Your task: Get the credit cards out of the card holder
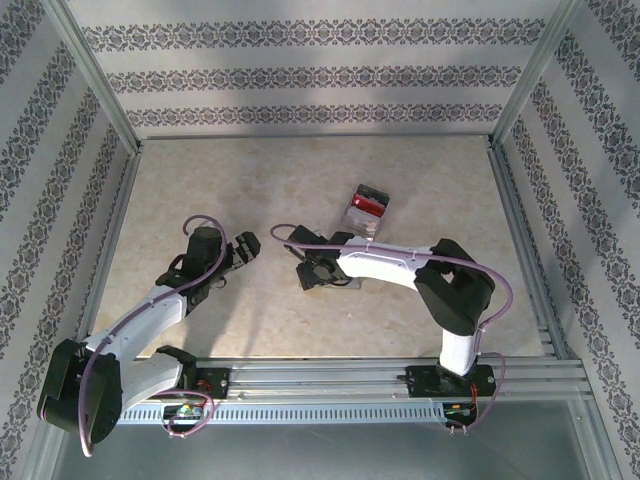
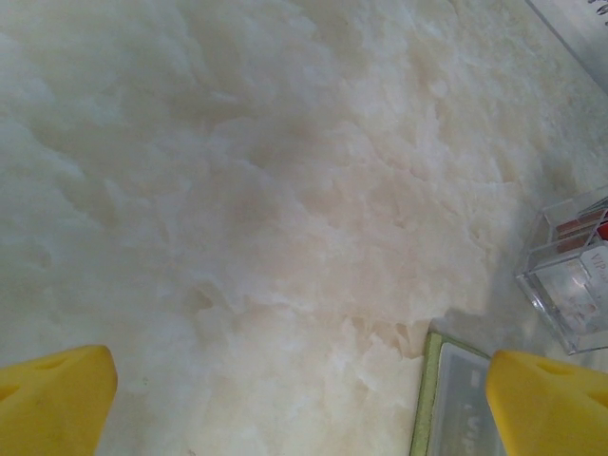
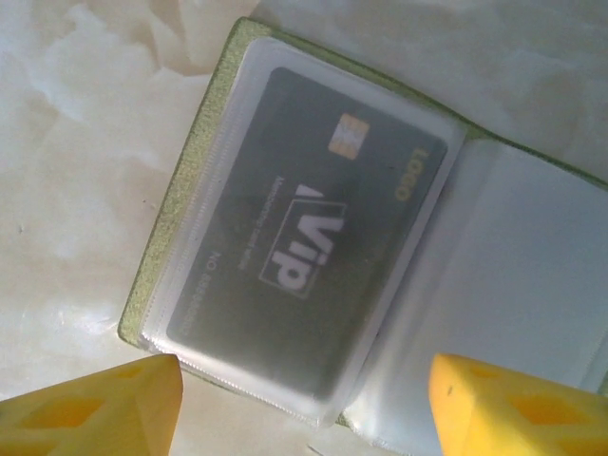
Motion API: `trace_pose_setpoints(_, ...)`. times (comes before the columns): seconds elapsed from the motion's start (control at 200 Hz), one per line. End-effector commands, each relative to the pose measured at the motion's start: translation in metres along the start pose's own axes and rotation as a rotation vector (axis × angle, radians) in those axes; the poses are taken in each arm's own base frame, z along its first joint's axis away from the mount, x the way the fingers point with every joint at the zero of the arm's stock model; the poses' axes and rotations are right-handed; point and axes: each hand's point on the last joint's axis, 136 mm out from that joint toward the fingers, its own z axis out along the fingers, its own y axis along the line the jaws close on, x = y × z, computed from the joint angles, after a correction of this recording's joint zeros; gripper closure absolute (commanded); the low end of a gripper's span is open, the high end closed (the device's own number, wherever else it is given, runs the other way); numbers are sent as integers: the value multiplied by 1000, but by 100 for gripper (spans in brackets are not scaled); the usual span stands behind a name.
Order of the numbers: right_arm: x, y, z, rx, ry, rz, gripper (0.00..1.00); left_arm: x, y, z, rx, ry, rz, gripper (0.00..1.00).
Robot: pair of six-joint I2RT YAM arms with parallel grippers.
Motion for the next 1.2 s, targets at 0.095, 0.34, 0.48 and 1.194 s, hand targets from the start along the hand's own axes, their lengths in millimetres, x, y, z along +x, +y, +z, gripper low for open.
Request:
trace_pose_setpoints(0.095,-15,3,3,26,-21,-1,27,-1,8,-2,-6,-10,-39,1)
trace_pose_setpoints(0.34,-15,-2,19,47,6,4,27,-2,8,-2,-6,-7,-45,1)
trace_pose_setpoints(0.48,-9,-5,27,56,31,-2,29,-3,7,-1,-5,-7,-48,1)
trace_pose_setpoints(1.194,-13,-46,1,179,-60,8,51,-14,-49,-3,134,18,104,10)
